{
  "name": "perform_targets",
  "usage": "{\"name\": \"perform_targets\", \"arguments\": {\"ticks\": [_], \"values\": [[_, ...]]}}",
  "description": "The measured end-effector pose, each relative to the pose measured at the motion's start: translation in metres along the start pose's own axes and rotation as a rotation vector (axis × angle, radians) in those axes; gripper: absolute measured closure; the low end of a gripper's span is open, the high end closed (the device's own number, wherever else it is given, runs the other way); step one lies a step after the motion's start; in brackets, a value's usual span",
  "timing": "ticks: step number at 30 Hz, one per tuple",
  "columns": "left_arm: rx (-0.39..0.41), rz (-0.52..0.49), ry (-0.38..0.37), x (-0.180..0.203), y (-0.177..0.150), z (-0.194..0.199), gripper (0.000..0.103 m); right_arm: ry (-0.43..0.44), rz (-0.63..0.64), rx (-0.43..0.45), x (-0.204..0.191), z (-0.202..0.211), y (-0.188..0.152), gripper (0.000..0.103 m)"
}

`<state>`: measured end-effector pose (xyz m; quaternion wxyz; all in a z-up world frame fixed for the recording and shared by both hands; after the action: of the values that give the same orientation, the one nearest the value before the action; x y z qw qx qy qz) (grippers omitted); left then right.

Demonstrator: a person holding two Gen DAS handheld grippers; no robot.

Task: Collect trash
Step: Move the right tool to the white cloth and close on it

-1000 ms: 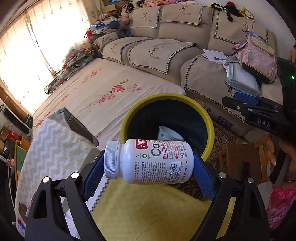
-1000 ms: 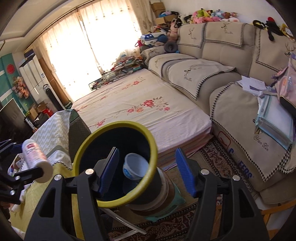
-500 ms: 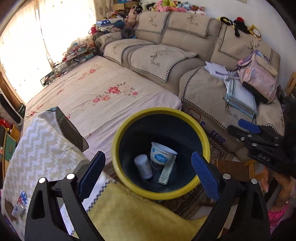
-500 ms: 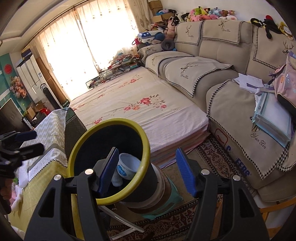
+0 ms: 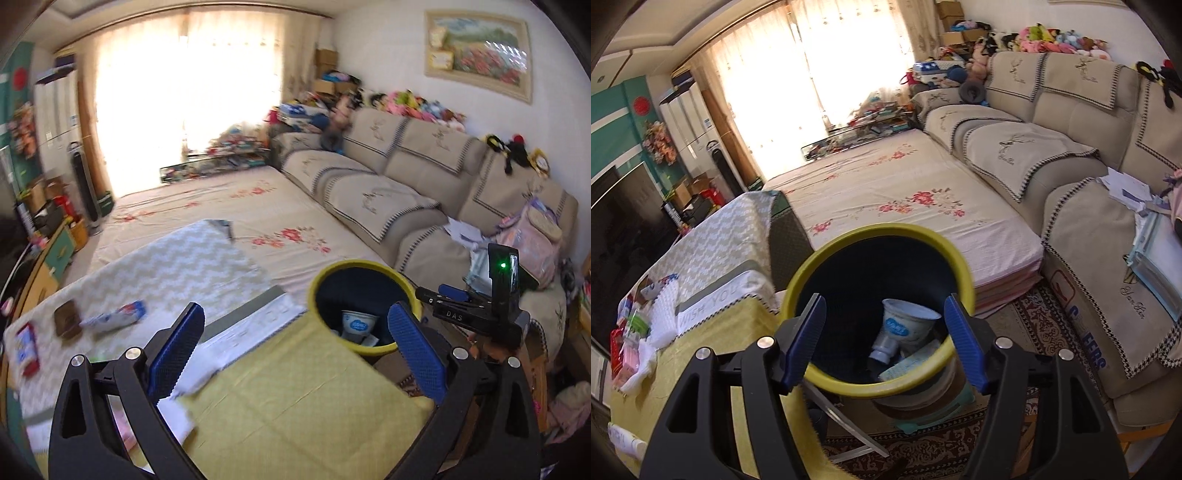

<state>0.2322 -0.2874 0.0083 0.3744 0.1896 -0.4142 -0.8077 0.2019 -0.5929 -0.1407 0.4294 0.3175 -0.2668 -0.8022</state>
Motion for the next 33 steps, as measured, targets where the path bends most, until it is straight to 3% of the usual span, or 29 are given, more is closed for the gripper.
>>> {"name": "perform_targets", "arguments": {"ticks": [7,14,19,23,33], "values": [[0.121,0.189,0.209,-0.074,-0.060,0.088,0.005,0.141,0.129,-0.062,-0.078,-0.012,-0.018,0.040],[0.201,0.345,0.397,-0.131,-0.132,0.150,0.005,0.373,0.290,-0.172,-0.185,-0.012,-0.058,0.040],[0.181,0.411,0.444,-0.156,-0.178,0.162,0.005,0.515,0.404,-0.231,-0.256,-0.003,-0.087,0.040],[0.193,0.471,0.493,-0.170,-0.205,0.172,0.005,0.536,0.457,-0.269,-0.294,-0.007,-0.102,0.040],[0.184,0.536,0.451,-0.182,-0.230,0.171,0.005,0.451,0.614,-0.342,-0.351,-0.031,-0.133,0.040]]}}
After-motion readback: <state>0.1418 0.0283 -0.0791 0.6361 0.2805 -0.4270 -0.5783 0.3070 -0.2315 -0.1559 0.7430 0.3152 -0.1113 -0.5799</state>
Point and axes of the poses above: each gripper's, at about its wrist camera, not at the fingertips, and z roughly against the way its jaws point, x to its right, y to its top, the point moved 2 cm from there along -z, roughly the way its jaws point, and after that the axes turned 2 degrees about -z, right-handed, at the moved point
